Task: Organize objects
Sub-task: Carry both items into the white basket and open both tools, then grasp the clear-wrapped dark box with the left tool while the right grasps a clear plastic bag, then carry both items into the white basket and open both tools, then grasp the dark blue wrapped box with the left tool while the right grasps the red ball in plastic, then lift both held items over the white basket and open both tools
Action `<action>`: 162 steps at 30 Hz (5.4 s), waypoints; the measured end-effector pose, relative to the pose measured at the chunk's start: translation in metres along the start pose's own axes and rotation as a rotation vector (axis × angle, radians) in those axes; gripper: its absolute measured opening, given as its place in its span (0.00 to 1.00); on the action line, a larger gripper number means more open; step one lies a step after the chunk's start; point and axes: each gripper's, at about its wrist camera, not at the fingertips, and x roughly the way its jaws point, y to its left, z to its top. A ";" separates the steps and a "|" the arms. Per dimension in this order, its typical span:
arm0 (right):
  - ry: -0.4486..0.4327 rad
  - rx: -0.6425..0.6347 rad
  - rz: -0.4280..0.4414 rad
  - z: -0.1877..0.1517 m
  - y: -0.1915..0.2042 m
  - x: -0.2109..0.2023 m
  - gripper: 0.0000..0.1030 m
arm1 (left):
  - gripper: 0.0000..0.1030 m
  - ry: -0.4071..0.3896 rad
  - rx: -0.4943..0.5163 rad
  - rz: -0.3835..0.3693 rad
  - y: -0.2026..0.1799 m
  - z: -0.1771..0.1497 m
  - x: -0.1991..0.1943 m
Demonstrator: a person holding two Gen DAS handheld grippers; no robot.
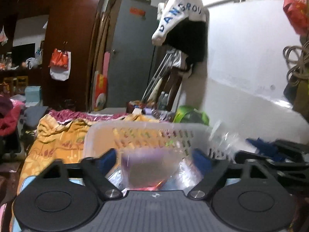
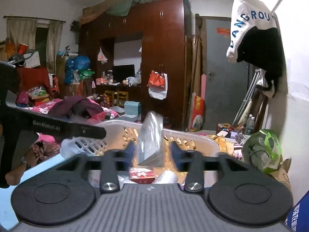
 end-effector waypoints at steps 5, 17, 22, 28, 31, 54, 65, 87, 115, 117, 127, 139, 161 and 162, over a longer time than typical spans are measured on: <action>-0.054 -0.006 -0.005 -0.032 0.008 -0.055 0.91 | 1.00 -0.088 -0.008 -0.037 0.005 -0.025 -0.052; -0.007 0.163 0.135 -0.138 0.051 -0.119 0.94 | 1.00 -0.135 -0.008 0.023 0.000 -0.158 -0.136; 0.036 0.213 0.160 -0.136 0.051 -0.097 0.94 | 0.97 -0.090 -0.015 0.033 0.009 -0.160 -0.121; 0.139 0.243 0.221 -0.142 0.055 -0.069 0.94 | 0.96 -0.009 -0.028 0.001 0.014 -0.168 -0.098; 0.149 0.243 0.221 -0.146 0.058 -0.066 0.87 | 0.96 0.001 -0.040 -0.003 0.017 -0.172 -0.093; 0.019 0.197 0.189 -0.150 0.061 -0.097 0.43 | 0.78 -0.126 -0.102 -0.034 0.024 -0.183 -0.104; -0.048 0.118 0.145 -0.150 0.066 -0.108 0.42 | 0.78 -0.149 -0.103 -0.034 0.024 -0.183 -0.109; -0.223 -0.014 0.084 -0.057 0.051 -0.098 0.41 | 0.78 -0.319 -0.036 -0.153 0.011 -0.076 -0.108; 0.039 0.061 0.147 -0.161 0.078 -0.107 0.69 | 1.00 -0.127 0.074 -0.029 -0.023 -0.186 -0.122; 0.046 0.080 0.175 -0.164 0.074 -0.101 0.58 | 1.00 -0.102 0.073 -0.045 -0.024 -0.188 -0.114; 0.018 0.119 0.111 -0.172 0.048 -0.120 0.42 | 0.74 -0.085 0.148 -0.002 -0.045 -0.216 -0.109; -0.026 0.142 0.084 -0.171 0.037 -0.127 0.42 | 0.74 -0.158 0.102 0.002 -0.031 -0.209 -0.133; -0.078 0.155 0.066 -0.160 0.029 -0.135 0.42 | 0.74 -0.215 0.038 -0.013 -0.017 -0.197 -0.148; -0.082 0.150 0.065 -0.158 0.029 -0.134 0.42 | 0.74 -0.218 0.036 -0.015 -0.016 -0.194 -0.148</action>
